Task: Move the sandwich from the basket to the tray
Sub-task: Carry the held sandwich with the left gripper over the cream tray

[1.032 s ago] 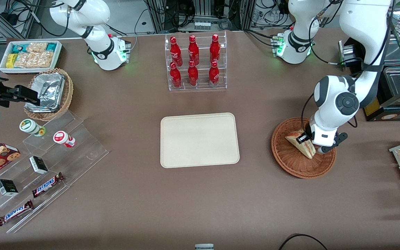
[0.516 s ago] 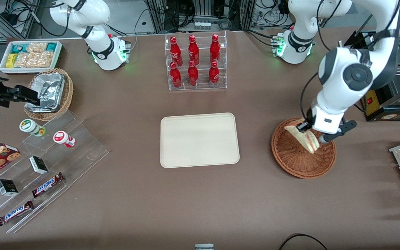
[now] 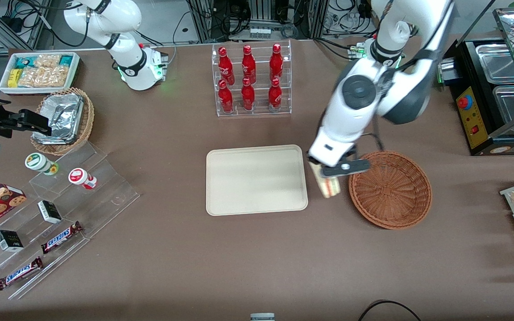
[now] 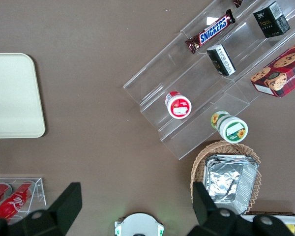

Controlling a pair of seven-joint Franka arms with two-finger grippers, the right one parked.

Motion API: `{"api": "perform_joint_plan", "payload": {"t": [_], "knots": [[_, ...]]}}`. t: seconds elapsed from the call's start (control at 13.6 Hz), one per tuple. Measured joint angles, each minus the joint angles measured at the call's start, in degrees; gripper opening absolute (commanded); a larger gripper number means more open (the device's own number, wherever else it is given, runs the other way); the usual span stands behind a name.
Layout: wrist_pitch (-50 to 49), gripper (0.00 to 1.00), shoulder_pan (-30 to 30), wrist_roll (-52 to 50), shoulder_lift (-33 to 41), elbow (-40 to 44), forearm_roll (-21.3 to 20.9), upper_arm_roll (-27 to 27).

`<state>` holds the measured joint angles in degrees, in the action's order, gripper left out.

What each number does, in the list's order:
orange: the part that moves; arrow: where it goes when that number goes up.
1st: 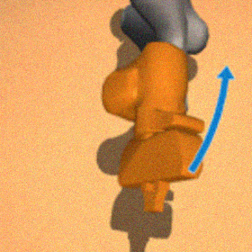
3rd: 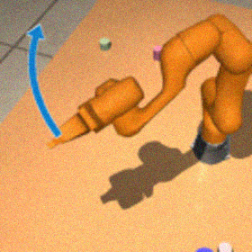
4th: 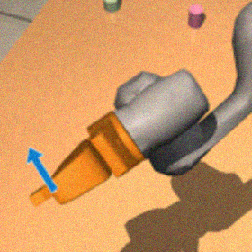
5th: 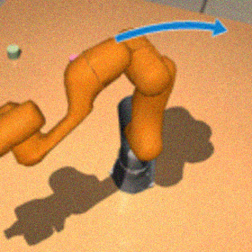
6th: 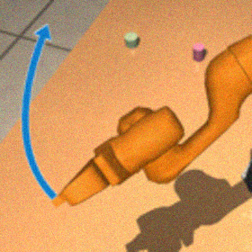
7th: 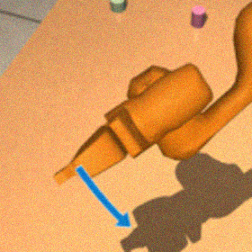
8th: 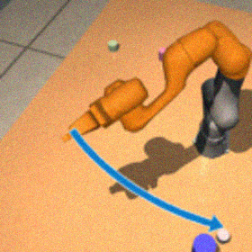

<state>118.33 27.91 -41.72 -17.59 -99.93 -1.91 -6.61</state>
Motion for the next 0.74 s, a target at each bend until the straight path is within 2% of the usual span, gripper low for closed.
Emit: {"api": "perform_joint_plan", "payload": {"t": [0.52, 0.74], "knots": [[0.24, 0.0, 8.06, 0.01, -17.3, 14.65, 0.01, -0.02], [0.49, 0.0, 11.05, -0.02, -22.13, 18.82, 0.01, -0.02]]}}
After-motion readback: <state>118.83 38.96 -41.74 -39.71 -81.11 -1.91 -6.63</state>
